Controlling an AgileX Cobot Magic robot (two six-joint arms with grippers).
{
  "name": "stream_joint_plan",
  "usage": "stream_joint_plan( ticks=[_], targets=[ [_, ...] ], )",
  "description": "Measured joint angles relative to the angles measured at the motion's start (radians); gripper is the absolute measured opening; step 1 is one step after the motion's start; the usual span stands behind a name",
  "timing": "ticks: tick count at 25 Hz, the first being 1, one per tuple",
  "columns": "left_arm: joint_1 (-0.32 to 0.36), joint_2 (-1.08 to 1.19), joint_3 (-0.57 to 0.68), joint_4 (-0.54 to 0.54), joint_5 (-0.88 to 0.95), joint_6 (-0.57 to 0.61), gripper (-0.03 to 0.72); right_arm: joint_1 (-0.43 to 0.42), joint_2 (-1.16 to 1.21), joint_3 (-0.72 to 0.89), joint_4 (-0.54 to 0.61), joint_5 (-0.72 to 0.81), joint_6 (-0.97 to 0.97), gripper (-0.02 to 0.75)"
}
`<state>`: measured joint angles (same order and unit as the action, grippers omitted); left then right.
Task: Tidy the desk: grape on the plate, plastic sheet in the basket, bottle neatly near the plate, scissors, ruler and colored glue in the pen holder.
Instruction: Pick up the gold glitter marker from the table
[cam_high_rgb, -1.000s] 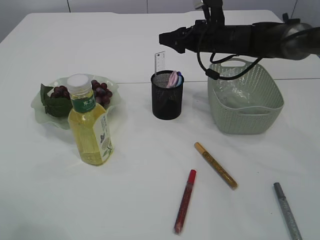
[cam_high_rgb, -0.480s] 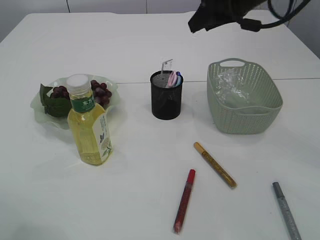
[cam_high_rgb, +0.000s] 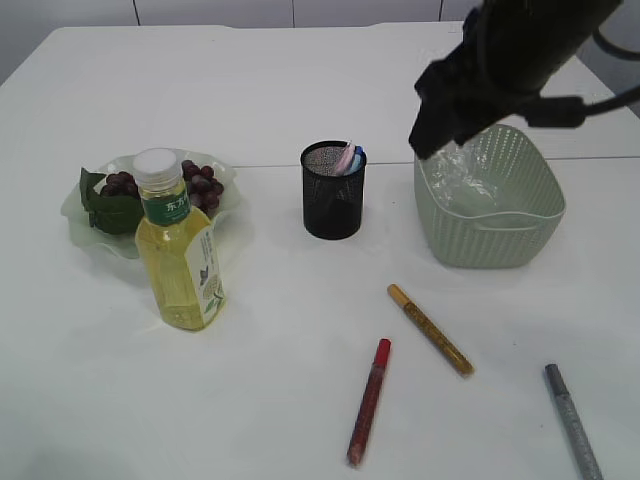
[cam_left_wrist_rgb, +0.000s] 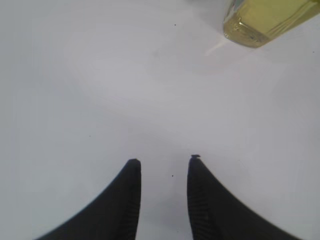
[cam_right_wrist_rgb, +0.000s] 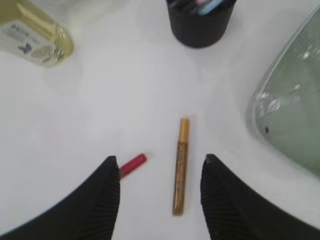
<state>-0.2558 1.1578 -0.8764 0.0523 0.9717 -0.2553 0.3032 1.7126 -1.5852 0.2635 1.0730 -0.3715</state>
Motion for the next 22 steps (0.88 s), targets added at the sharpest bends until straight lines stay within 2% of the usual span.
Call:
stream_joint_plan(
  ticks=[8, 22],
  targets=[
    [0.000, 0.000, 0.000, -0.002, 0.006, 0.000, 0.239, 0.117, -0.005, 0.179, -0.123, -0.047, 0.135, 0.384],
    [0.000, 0.000, 0.000, -0.005, 0.010, 0.000, 0.239, 0.125, 0.260, 0.167, -0.200, -0.102, 0.210, 0.384]
  ],
)
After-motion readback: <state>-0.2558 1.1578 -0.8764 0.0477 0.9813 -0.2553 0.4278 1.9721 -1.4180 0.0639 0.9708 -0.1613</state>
